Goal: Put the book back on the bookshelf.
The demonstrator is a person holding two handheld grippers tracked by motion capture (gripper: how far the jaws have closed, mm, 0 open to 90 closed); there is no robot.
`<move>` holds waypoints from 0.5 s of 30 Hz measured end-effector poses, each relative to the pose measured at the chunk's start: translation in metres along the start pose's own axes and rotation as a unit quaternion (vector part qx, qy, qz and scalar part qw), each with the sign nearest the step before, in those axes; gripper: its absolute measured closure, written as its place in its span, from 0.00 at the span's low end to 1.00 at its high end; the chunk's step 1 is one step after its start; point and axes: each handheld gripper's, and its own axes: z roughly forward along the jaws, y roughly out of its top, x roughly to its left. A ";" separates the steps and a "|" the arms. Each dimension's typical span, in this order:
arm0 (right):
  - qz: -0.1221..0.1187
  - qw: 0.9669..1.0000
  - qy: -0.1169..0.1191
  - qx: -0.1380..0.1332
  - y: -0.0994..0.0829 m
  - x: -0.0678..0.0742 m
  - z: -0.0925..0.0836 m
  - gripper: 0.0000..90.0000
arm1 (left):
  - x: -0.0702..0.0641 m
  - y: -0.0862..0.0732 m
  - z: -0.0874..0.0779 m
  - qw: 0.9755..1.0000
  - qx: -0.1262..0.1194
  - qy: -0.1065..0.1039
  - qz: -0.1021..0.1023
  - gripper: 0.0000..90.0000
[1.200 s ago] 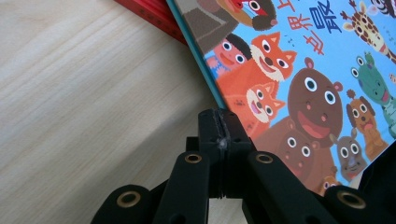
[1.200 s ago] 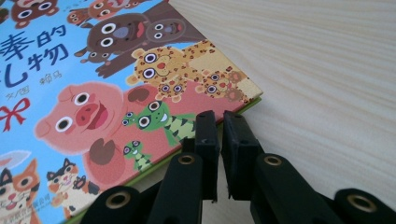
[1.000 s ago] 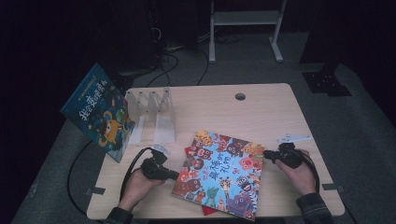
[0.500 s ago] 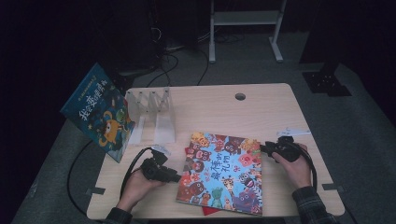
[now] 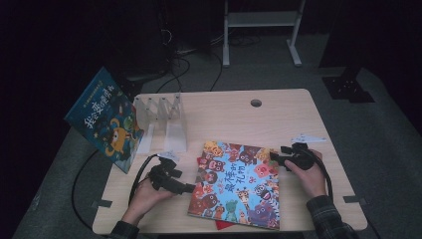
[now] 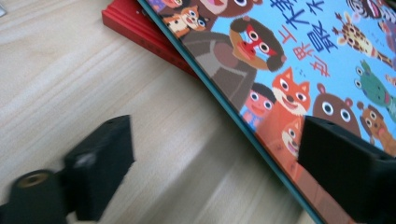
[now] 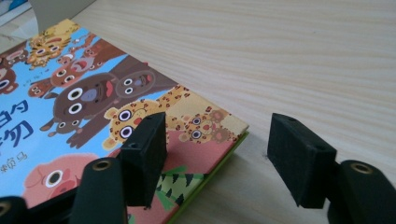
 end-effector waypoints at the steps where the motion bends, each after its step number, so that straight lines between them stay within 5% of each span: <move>1: 0.001 1.000 0.005 -0.002 0.000 0.000 0.002 0.40 | 0.000 0.000 0.001 1.000 0.003 0.004 0.000 0.05; 8: -0.001 0.999 0.040 0.000 -0.001 0.001 0.007 0.32 | -0.004 0.003 0.009 1.000 0.007 0.008 -0.002 0.02; 15: -0.004 0.999 0.033 0.003 0.000 0.005 0.010 0.30 | -0.006 0.004 0.015 1.000 0.014 0.005 -0.002 0.02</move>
